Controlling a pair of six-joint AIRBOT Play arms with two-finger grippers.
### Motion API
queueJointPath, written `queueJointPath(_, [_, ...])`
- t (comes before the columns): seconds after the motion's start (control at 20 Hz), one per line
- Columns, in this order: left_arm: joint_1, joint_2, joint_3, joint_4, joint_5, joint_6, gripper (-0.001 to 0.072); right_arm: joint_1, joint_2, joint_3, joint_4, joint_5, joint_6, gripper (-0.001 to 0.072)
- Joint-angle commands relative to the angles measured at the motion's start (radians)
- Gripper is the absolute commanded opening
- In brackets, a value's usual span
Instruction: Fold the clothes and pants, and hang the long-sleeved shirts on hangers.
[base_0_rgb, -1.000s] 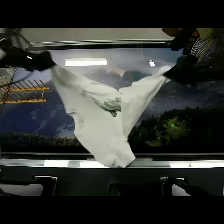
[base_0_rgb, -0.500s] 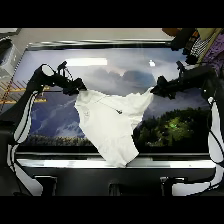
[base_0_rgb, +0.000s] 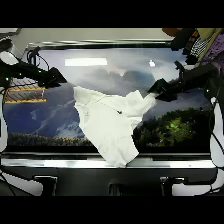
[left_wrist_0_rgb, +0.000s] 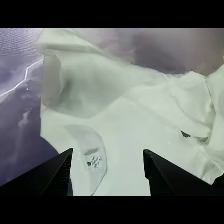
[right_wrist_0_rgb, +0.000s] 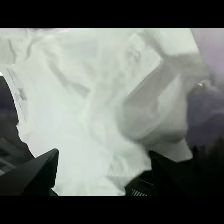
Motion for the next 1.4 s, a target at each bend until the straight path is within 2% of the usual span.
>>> queueJointPath(0.0, [0.025,0.039,0.0,0.003,-0.065,0.011,0.0513,-0.012,0.125,-0.002,-0.17,-0.108,-0.032,0.0637])
queueJointPath(0.15, [0.025,0.056,0.0,0.014,-0.079,0.013,0.0513,-0.061,0.295,-0.109,-0.206,-0.109,-0.055,0.0636])
queueJointPath(0.3, [0.025,0.073,-0.011,0.014,-0.082,0.026,0.0513,-0.087,0.48,-0.451,-0.193,-0.12,-0.037,0.0638])
queueJointPath(0.5, [0.025,0.075,-0.011,0.014,-0.086,0.026,0.0513,-0.087,0.69,-0.967,0.014,-0.044,-0.016,0.0638])
queueJointPath(0.65, [0.025,0.075,-0.011,0.014,-0.086,0.026,0.0513,-0.087,0.782,-1.191,0.131,0.079,0.002,0.0638])
queueJointPath(0.85, [0.025,0.075,-0.011,0.014,-0.086,0.026,0.0513,-0.085,0.805,-1.309,0.198,0.204,-0.013,0.0638])
queueJointPath(1.15, [0.023,0.075,-0.011,0.014,-0.086,0.022,0.0513,-0.085,0.796,-1.323,0.221,0.327,-0.058,0.0637])
queueJointPath(1.35, [0.014,0.075,-0.011,0.014,-0.086,0.023,0.0513,-0.085,0.707,-1.323,0.285,0.34,-0.166,0.0636])
